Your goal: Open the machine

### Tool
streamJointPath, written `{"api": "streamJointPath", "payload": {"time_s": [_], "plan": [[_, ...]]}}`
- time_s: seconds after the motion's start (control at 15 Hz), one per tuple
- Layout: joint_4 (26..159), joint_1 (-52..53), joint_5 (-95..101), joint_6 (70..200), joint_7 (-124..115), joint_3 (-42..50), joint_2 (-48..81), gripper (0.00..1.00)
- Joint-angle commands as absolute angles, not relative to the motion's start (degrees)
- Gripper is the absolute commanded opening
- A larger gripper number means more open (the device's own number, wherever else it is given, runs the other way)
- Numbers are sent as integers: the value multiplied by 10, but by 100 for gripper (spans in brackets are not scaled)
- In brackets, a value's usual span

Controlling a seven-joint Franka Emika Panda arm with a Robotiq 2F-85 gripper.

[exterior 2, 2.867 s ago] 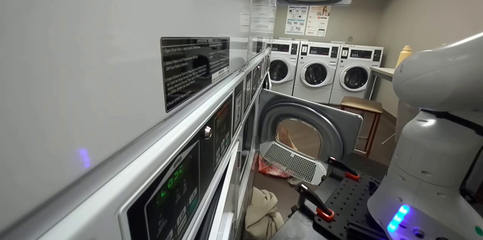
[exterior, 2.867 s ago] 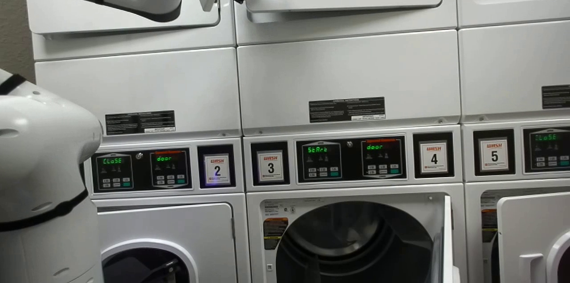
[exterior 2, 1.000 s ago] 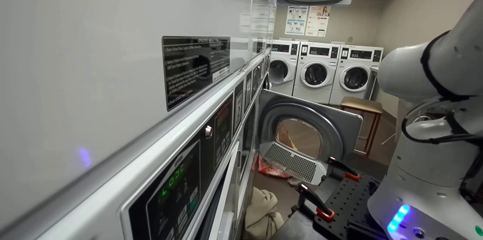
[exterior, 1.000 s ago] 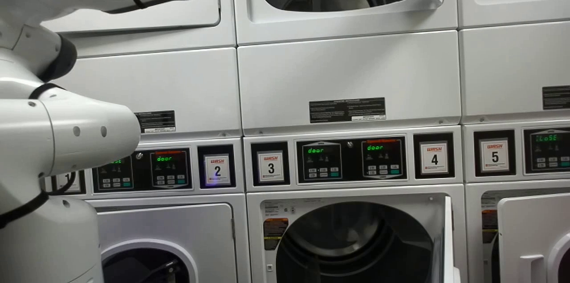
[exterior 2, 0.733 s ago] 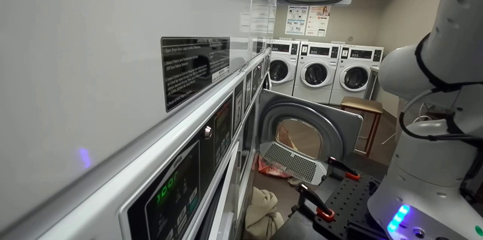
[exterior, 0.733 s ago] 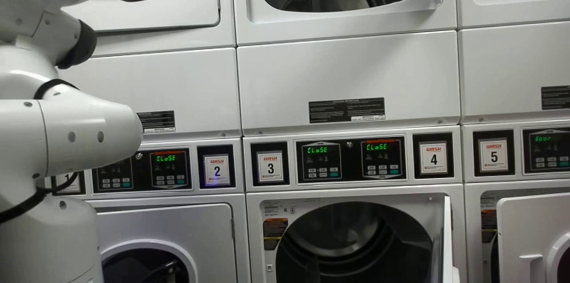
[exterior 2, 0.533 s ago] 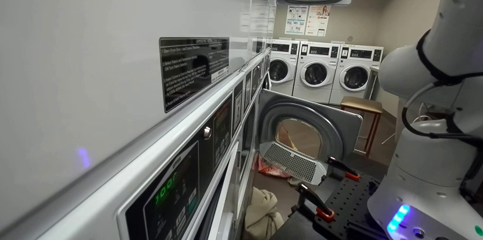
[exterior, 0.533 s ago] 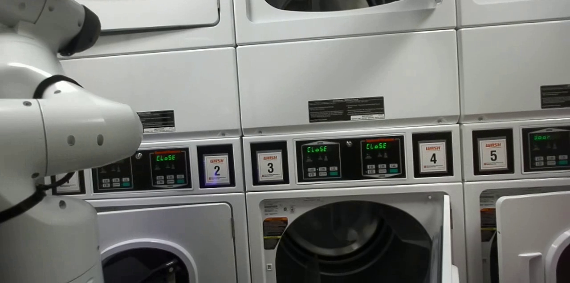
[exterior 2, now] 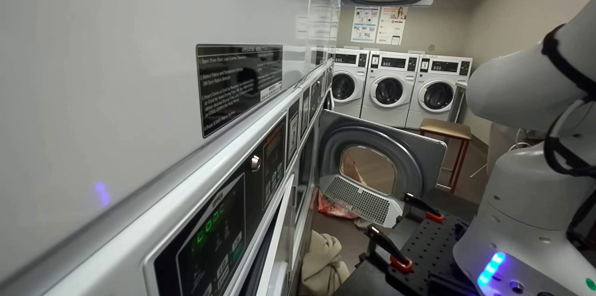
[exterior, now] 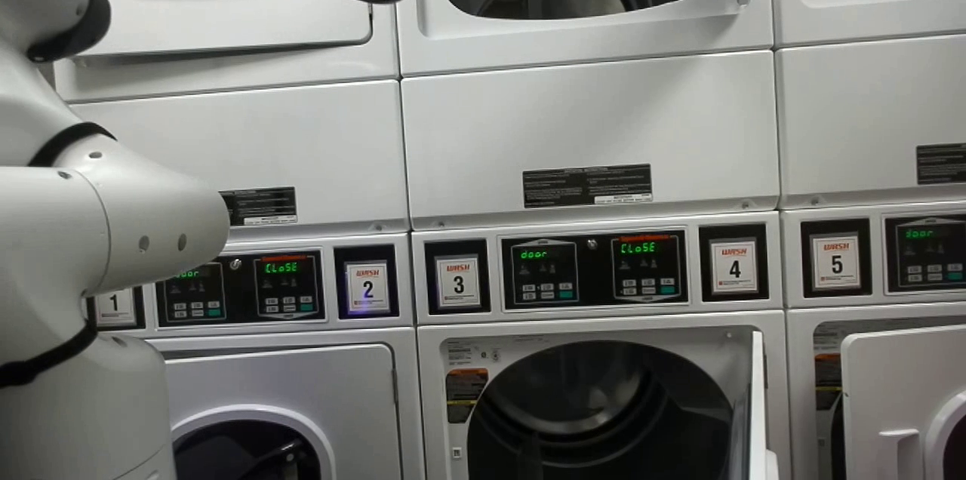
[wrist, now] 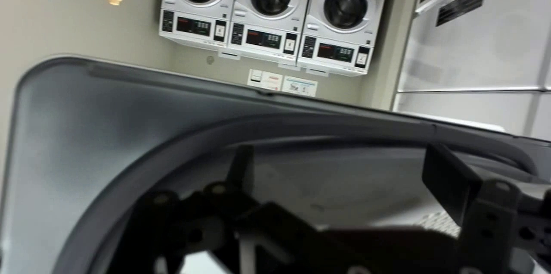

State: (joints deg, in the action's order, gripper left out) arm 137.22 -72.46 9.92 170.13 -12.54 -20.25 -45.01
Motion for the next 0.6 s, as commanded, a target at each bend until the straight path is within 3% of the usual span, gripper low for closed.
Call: {"api": "streamJointPath", "payload": {"time_s": [0.0,0.27,0.53], "plan": [[1343,-614,98,1677,-101,-184,-431,100],[1341,-502,105,1649,-96,-143,-434,100],[1340,-493,121,1640,-120,-112,-435,100]]}}
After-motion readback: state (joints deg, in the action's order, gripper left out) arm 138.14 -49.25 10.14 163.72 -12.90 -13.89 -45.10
